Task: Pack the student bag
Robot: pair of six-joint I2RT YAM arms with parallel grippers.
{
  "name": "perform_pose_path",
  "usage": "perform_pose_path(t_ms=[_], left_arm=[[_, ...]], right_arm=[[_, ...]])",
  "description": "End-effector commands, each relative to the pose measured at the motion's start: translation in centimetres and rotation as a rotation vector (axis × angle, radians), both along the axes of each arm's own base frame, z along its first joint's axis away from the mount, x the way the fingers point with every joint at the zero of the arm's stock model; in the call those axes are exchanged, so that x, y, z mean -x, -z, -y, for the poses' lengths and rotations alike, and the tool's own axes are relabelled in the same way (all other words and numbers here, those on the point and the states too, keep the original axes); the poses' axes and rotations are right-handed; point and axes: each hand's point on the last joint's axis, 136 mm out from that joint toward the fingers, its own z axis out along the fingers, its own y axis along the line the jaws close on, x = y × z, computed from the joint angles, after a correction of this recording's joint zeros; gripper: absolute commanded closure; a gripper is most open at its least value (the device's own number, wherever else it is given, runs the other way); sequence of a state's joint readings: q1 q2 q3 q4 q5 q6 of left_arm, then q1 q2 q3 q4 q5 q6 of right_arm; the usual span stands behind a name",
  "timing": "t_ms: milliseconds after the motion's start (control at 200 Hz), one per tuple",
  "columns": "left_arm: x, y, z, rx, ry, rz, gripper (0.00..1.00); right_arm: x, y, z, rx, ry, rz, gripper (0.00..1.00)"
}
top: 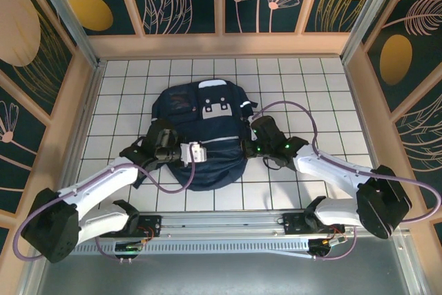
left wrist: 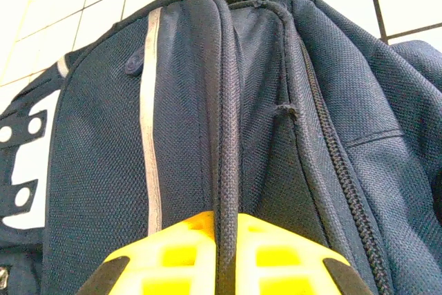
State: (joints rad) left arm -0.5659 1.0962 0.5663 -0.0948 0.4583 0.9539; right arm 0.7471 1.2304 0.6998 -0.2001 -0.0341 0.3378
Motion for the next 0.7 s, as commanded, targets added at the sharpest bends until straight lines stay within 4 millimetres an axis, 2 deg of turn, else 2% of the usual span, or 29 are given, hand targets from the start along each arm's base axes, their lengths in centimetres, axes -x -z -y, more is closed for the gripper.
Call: perform_pose_path(t_ms=[0,25,75,110,135,210,330,420,500,596,691], left_arm=[[0.3,2.1,-2.6,-0.088,-0.064,-0.050,1.00],[0.0,2.2,-2.7,-0.088,-0.079,-0.052,0.92],[-0.3,2.6,-2.9,-0.097,-0.100,-0.042,0.61],[-0.8,2.9,-3.3,-0.112,-0.128,-0.023,0.45],[-1.0,2.9,-3.4,-0.118,-0.137,-0.020,0.38],[-0.4,2.1,-2.6,-0.084,-0.104,-0.045,0.31],[1.1,-0.3,0.2,-0.019,-0.011,-0.059,0.27],[1.7,-1.2,2.6,0.022,0.004,-0.063,0.27],[2.2,-0.5,4.2,0.012,0.026,-0.097,0.32],[1.6,0.8,4.9,-0.029,-0.013,-0.106,0.37],[0.7,1.5,4.9,-0.051,-0.055,-0.096,0.50]], right_arm=[[0.5,0.1,2.0,0.072,0.003,0.053,1.00],[1.1,-0.2,1.3,0.060,-0.032,0.060,1.00],[2.3,-0.6,0.0,0.052,-0.089,0.072,1.00],[3.4,-0.7,-1.0,0.033,-0.136,0.062,1.00],[4.0,-0.7,-1.6,0.023,-0.155,0.054,1.00],[5.5,-1.2,-3.3,-0.022,-0.210,0.033,1.00],[6.8,-2.5,-5.4,-0.074,-0.261,0.030,1.00],[7.4,-3.5,-6.8,-0.105,-0.303,0.029,1.00],[7.7,-4.2,-7.8,-0.120,-0.334,0.029,1.00],[7.8,-4.6,-8.3,-0.127,-0.351,0.030,1.00],[7.7,-4.5,-7.9,-0.118,-0.341,0.036,1.00]])
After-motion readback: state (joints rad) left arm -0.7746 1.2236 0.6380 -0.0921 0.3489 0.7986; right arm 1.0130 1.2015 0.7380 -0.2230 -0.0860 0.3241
